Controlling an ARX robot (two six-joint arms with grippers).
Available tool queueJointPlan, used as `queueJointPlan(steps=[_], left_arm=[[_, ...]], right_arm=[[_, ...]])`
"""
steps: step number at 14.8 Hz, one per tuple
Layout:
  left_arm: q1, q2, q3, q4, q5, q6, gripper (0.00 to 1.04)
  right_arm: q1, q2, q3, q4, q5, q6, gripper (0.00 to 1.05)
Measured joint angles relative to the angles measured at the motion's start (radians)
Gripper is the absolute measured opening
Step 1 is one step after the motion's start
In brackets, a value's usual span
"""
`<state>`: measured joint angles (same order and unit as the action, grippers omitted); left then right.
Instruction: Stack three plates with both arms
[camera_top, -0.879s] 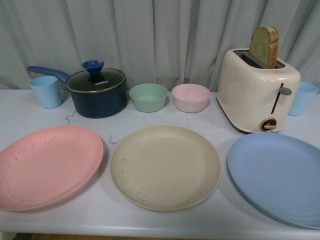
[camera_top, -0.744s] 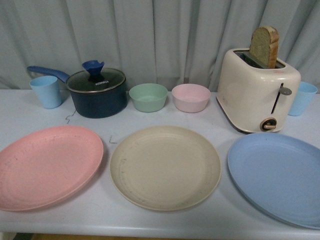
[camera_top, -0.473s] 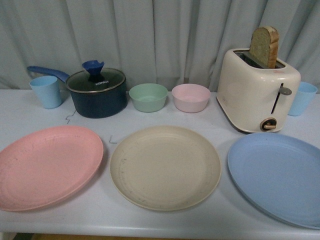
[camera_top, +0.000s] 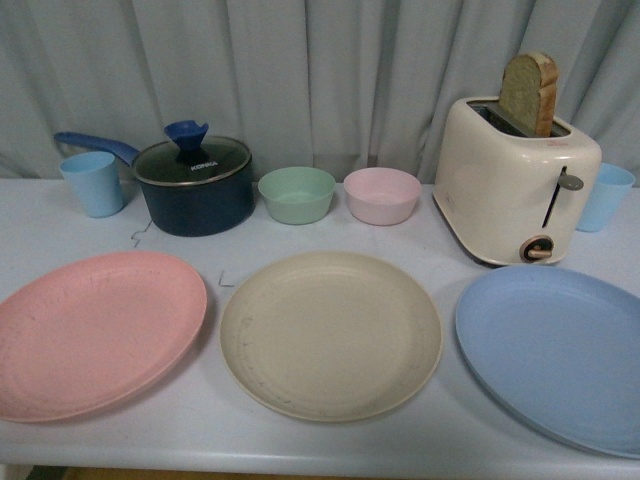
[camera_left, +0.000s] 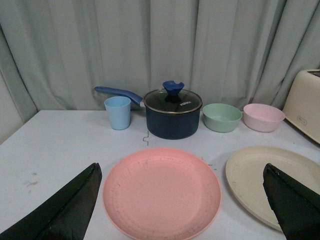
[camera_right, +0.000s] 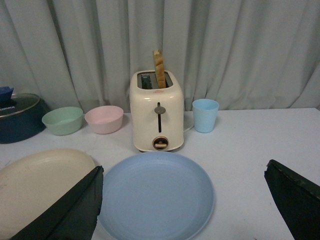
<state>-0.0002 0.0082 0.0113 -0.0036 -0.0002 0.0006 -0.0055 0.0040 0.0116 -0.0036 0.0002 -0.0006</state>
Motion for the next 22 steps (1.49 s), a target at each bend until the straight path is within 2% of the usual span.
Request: queueJointPlan(steps=[4,5,6,7,9,11,13,15,16,17,22], left_arm=[[0.000,0.001,0.001,-0.007,-0.004,-0.003,0.98],[-0.047,0.076,0.069,-0.192,-0.115,-0.061,0.98],[-0.077,0.267,0.173,-0.356,-0.227,-0.132,0.98],[-0.031,0.443,0.268,-0.417,-0.275,-0.196,0.98],[0.045,0.636,0.360,-0.362,-0.242,-0.217,0.98],[0.108,0.882,0.470,-0.279,-0.124,-0.190,0.98],[0.214,1.602,0.790,-0.068,-0.012,0.002,0.98],[0.261,2.042,1.089,-0.062,0.058,0.085,0.98],[0.274,2.093,1.122,-0.067,0.073,0.106,0.98],[0.281,2.113,1.133,-0.070,0.081,0.110,0.95],[0.318,2.147,1.153,-0.089,0.153,0.112,0.50]], right_arm=[[0.000,0.000,0.000,0.000,0.000,0.000,0.98],[0.000,0.000,0.000,-0.001,0.000,0.000,0.98],[0.000,0.000,0.000,0.000,0.003,0.000,0.98],[0.000,0.000,0.000,0.002,-0.002,0.000,0.98],[0.000,0.000,0.000,-0.001,0.000,0.000,0.98],[0.001,0.000,0.000,0.000,0.000,0.000,0.98],[0.001,0.000,0.000,0.000,0.000,0.000,0.98],[0.001,0.000,0.000,0.000,0.000,0.000,0.98],[0.001,0.000,0.000,0.000,0.000,0.000,0.98],[0.001,0.000,0.000,0.000,0.000,0.000,0.98],[0.001,0.000,0.000,0.000,0.000,0.000,0.98]])
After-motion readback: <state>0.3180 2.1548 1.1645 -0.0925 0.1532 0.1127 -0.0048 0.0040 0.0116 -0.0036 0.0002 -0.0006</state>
